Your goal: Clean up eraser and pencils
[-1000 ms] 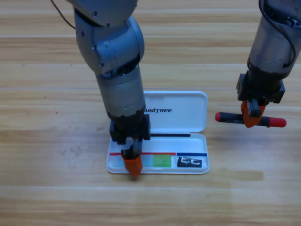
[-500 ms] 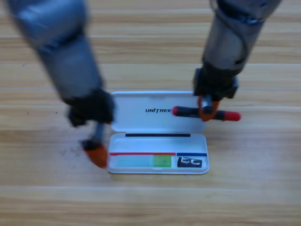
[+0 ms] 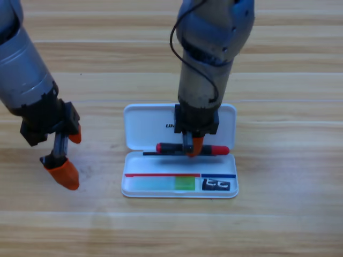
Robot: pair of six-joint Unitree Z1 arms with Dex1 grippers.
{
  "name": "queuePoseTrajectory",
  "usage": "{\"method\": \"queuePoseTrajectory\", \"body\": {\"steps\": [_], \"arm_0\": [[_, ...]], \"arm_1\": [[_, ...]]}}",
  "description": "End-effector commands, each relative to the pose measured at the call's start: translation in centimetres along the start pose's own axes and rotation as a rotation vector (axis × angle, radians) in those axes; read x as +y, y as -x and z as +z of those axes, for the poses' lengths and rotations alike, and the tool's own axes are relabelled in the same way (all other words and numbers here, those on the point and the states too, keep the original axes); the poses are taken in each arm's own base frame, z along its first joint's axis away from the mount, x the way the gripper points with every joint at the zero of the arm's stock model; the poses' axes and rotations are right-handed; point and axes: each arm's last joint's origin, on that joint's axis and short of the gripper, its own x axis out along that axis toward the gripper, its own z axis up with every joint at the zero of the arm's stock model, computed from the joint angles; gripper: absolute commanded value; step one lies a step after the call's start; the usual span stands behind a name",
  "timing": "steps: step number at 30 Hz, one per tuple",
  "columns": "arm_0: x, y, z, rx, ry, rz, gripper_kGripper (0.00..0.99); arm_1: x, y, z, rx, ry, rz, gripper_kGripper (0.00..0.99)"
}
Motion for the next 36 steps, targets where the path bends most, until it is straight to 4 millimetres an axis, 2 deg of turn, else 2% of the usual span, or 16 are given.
{"method": "queuePoseTrajectory", "body": {"steps": [1, 3, 4, 6, 8, 9, 13, 16, 19, 23, 27, 30, 33, 34, 36], "arm_0": [[0.3, -1.2, -0.6, 0.021, 0.016, -0.031, 0.990], [0.3, -1.2, -0.6, 0.023, 0.017, -0.032, 0.990], [0.3, -1.3, -0.6, 0.024, 0.017, -0.033, 0.990], [0.3, -1.3, -0.5, 0.024, 0.017, -0.033, 0.990], [0.3, -1.3, -0.5, 0.024, 0.017, -0.033, 0.990], [0.4, -1.2, -0.5, 0.020, 0.016, -0.030, 0.990], [0.8, -0.9, -0.5, 0.010, 0.028, -0.019, 0.990], [1.8, -0.1, -0.7, -0.016, 0.052, 0.000, 0.989], [3.9, 1.3, -1.1, -0.077, 0.088, 0.028, 0.976], [7.9, 2.6, -2.1, -0.154, 0.135, 0.061, 0.882], [11.9, 2.6, -3.1, -0.223, 0.153, 0.057, 0.683], [14.6, 1.4, -3.3, -0.274, 0.129, 0.026, 0.397], [16.9, -0.3, -3.1, -0.324, 0.110, -0.013, 0.052], [17.5, -0.9, -2.9, -0.337, 0.109, -0.027, 0.000], [18.4, -2.3, -2.9, -0.365, 0.118, -0.069, 0.000]], "arm_1": [[1.1, -3.6, 1.1, 0.064, 0.021, 0.052, 0.000], [1.1, -3.6, 1.1, 0.065, 0.021, 0.053, 0.000], [1.2, -3.5, 1.1, 0.063, 0.021, 0.056, 0.058], [1.3, -3.5, 1.1, 0.061, 0.021, 0.060, 0.380], [1.3, -3.5, 1.1, 0.061, 0.013, 0.060, 0.877], [1.3, -3.3, 1.1, 0.058, 0.013, 0.059, 0.933], [1.4, -2.6, 1.1, 0.044, 0.013, 0.058, 0.945], [1.8, -0.6, 0.8, 0.002, 0.013, 0.065, 0.966], [2.9, 3.3, -0.1, -0.081, 0.014, 0.083, 0.974], [5.1, 9.7, -2.3, -0.209, 0.000, 0.098, 0.976], [7.1, 15.0, -5.3, -0.348, -0.069, 0.113, 0.986], [8.4, 17.9, -7.3, -0.458, -0.121, 0.106, 0.986], [9.6, 19.8, -9.0, -0.521, -0.156, 0.077, 0.986], [10.1, 20.2, -9.5, -0.531, -0.163, 0.072, 0.986], [11.0, 20.8, -10.6, -0.550, -0.177, 0.063, 0.986]]}}
